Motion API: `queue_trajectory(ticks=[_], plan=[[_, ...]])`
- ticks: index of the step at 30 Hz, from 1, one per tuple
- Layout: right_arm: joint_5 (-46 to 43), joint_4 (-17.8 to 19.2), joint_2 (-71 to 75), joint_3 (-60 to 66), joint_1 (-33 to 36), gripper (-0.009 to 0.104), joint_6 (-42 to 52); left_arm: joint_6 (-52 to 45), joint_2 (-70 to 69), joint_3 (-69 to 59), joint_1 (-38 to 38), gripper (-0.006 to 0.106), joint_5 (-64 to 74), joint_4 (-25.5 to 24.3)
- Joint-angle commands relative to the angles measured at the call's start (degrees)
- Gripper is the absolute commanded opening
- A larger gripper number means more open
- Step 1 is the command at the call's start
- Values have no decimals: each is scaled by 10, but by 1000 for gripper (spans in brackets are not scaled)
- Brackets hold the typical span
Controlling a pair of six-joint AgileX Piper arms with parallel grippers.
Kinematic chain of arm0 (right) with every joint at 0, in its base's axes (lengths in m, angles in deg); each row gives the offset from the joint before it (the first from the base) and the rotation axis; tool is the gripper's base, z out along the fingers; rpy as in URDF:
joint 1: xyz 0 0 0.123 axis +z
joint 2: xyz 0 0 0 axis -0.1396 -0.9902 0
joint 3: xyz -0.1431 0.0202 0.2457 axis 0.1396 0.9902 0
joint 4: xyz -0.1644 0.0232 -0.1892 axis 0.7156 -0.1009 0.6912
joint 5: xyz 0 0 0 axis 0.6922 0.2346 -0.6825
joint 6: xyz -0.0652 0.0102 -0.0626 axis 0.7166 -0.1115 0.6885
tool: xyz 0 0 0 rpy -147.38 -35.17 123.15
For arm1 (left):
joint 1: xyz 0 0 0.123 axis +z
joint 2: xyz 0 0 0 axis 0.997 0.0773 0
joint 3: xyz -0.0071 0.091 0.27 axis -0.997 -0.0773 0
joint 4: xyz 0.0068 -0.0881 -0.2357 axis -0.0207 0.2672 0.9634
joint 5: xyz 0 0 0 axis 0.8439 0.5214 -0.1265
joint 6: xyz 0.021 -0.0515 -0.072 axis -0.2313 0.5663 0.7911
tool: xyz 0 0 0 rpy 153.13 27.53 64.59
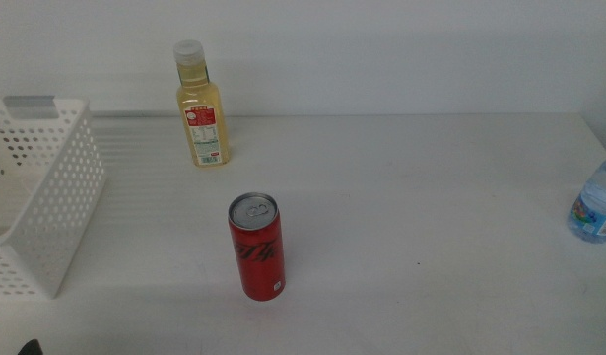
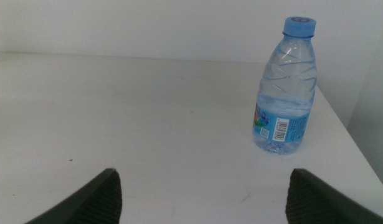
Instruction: Use arms to grab the bottles and put them into the dustbin to the left of the table.
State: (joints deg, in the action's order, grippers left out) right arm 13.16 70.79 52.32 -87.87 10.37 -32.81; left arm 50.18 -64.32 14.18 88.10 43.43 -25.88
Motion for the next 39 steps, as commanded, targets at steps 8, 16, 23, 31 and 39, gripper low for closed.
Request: queue_trajectory(ticks=[8,16,23,31,39], plan=[[-41,5,15,-5,-3,79,7,6,16,-3,-4,90,-69,14],[-41,5,15,-5,-3,79,7,9,149,-3,-94,90,-222,13],[-41,5,15,-5,-3,79,7,14,311,-3,-202,90,-424,28],[-41,5,15,-5,-3,79,7,-8,488,-3,-338,90,-630,101],[-41,5,15,-5,-3,79,7,-6,660,-3,-419,90,-852,117]])
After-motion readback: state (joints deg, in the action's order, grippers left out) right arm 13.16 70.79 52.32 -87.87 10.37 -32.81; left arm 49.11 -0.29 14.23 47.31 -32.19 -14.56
